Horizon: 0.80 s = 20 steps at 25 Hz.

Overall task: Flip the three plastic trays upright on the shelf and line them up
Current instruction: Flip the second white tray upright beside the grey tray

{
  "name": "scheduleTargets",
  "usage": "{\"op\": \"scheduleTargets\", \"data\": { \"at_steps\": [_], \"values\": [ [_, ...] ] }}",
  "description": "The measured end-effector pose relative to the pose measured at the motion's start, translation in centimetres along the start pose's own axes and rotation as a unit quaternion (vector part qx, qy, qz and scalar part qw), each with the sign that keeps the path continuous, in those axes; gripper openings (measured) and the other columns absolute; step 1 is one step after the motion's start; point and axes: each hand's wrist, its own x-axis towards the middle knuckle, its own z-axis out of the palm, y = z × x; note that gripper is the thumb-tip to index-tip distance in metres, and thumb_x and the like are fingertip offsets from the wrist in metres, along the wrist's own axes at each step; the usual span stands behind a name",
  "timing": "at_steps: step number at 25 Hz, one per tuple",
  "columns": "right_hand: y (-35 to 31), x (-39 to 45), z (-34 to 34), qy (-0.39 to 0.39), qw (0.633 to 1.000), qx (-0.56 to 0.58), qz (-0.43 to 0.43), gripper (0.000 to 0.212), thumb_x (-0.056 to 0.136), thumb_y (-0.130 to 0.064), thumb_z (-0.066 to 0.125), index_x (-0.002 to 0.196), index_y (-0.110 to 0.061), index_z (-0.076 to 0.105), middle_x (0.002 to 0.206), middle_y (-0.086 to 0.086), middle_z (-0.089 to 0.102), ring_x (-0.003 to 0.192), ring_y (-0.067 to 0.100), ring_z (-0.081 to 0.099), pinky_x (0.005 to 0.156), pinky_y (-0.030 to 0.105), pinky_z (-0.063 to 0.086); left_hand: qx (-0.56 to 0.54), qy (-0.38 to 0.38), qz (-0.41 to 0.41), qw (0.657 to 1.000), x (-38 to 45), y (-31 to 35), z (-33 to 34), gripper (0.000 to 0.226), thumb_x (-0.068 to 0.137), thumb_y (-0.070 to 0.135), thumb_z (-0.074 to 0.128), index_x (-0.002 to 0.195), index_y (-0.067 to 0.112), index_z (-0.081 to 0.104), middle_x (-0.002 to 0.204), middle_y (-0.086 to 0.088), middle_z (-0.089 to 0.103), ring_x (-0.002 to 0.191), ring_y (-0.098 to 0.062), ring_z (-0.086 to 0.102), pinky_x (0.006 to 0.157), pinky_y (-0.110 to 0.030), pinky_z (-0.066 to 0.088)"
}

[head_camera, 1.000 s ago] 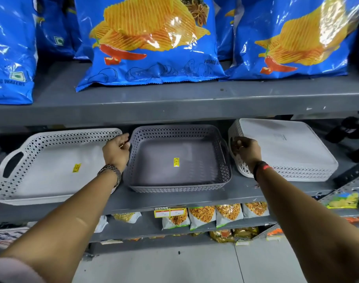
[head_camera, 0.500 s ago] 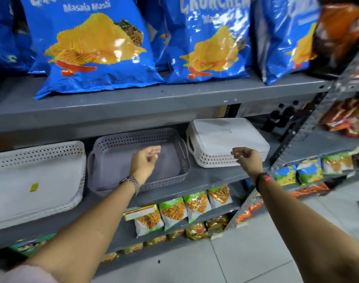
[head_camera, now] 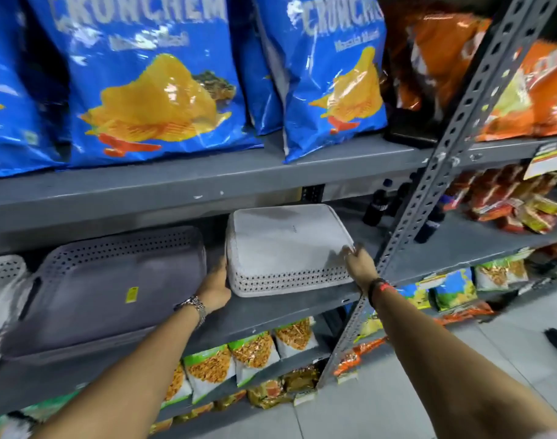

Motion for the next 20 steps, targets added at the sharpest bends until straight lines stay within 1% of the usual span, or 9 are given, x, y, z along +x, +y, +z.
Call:
{"op": "scheduleTargets", "data": {
  "at_steps": [2, 4, 5, 7, 9, 11, 13, 16, 20],
  "values": [
    [0.6, 2.4, -0.4, 0.011, 1.0, 0.003, 0.013, 0.043, 0.097, -0.032, 0.037, 0.117, 0.005, 0.046, 0.121, 0.031, 0.054, 0.107, 0.042, 0.054, 0.08, 0.037, 0.042, 0.008, -0.004, -0.043, 0.999, 1.5, 0.8, 1.4, 0.078, 0.084, -0.011, 0.039, 0.146, 0.009, -0.004, 0.156, -0.018, 0.009, 0.138, -0.034, 0.029, 0.105, -0.033, 0.033],
    [1.2, 5.4, -1.1, 0.025, 0.998, 0.018, 0.057, 0.051, 0.098, -0.039, 0.031, 0.118, 0.006, 0.045, 0.123, 0.03, 0.054, 0.11, 0.042, 0.054, 0.089, 0.041, 0.043, 0.018, 0.009, -0.078, 0.997, 3.5, 1.7, 3.4, 0.082, 0.083, -0.008, 0.042, 0.146, 0.01, -0.006, 0.154, -0.019, 0.02, 0.132, -0.036, 0.039, 0.099, -0.035, 0.039],
    [1.0, 6.1, -1.0, 0.029, 0.995, 0.04, 0.089, 0.056, 0.097, -0.043, 0.028, 0.123, 0.005, 0.043, 0.127, 0.03, 0.053, 0.113, 0.041, 0.053, 0.093, 0.042, 0.043, 0.033, 0.027, -0.078, 0.996, 3.9, 1.6, 3.8, 0.083, 0.081, -0.008, 0.044, 0.146, 0.008, -0.005, 0.152, -0.021, 0.024, 0.13, -0.037, 0.041, 0.098, -0.037, 0.041],
    [1.2, 7.2, -0.7, 0.036, 0.985, 0.081, 0.148, 0.067, 0.096, -0.05, 0.023, 0.135, 0.003, 0.036, 0.136, 0.025, 0.048, 0.122, 0.039, 0.05, 0.102, 0.042, 0.04, 0.069, 0.053, -0.079, 0.993, 4.9, 1.0, 4.5, 0.084, 0.077, -0.01, 0.048, 0.145, 0.002, -0.001, 0.148, -0.027, 0.028, 0.13, -0.039, 0.039, 0.102, -0.041, 0.041],
    [1.7, 8.2, -0.2, 0.047, 0.975, 0.114, 0.184, 0.069, 0.095, -0.054, 0.019, 0.133, 0.0, 0.043, 0.134, 0.023, 0.052, 0.121, 0.036, 0.051, 0.104, 0.042, 0.039, 0.068, 0.058, -0.08, 0.993, 5.9, 0.2, 5.1, 0.086, 0.075, -0.009, 0.051, 0.144, 0.002, 0.001, 0.144, -0.028, 0.034, 0.132, -0.04, 0.036, 0.106, -0.043, 0.038],
    [2.1, 9.2, 0.2, 0.048, 0.969, 0.125, 0.205, 0.068, 0.096, -0.052, 0.019, 0.12, 0.001, 0.053, 0.123, 0.022, 0.06, 0.113, 0.035, 0.057, 0.098, 0.038, 0.042, 0.024, 0.067, -0.073, 0.995, 7.1, -0.6, 5.6, 0.089, 0.075, -0.005, 0.055, 0.146, 0.011, 0.005, 0.15, -0.019, 0.03, 0.139, -0.037, 0.027, 0.111, -0.044, 0.033],
    [2.0, 10.0, 0.4, 0.046, 0.966, 0.136, 0.213, 0.066, 0.098, -0.049, 0.018, 0.121, 0.002, 0.052, 0.123, 0.022, 0.059, 0.114, 0.035, 0.055, 0.095, 0.037, 0.039, -0.023, 0.094, -0.054, 0.994, 7.9, -1.3, 5.7, 0.083, 0.073, -0.005, 0.056, 0.143, 0.023, 0.021, 0.144, -0.014, 0.042, 0.133, -0.036, 0.037, 0.107, -0.045, 0.038],
    [1.4, 10.6, 0.6, 0.032, 0.965, 0.139, 0.22, 0.067, 0.097, -0.05, 0.016, 0.129, 0.001, 0.047, 0.133, 0.023, 0.052, 0.122, 0.035, 0.049, 0.103, 0.04, 0.035, -0.079, 0.123, -0.09, 0.985, 8.4, -1.4, 6.0, 0.063, 0.074, -0.008, 0.055, 0.132, 0.016, 0.044, 0.131, -0.017, 0.056, 0.119, -0.038, 0.051, 0.097, -0.039, 0.043],
    [0.5, 10.6, 0.0, 0.01, 0.95, 0.181, 0.254, 0.071, 0.096, -0.054, 0.016, 0.138, -0.001, 0.036, 0.146, 0.019, 0.038, 0.133, 0.033, 0.038, 0.113, 0.041, 0.027, -0.125, 0.138, -0.087, 0.979, 7.8, -1.7, 6.8, 0.055, 0.076, -0.011, 0.057, 0.126, 0.01, 0.05, 0.121, -0.021, 0.061, 0.109, -0.039, 0.057, 0.086, -0.032, 0.044]
  ]
}}
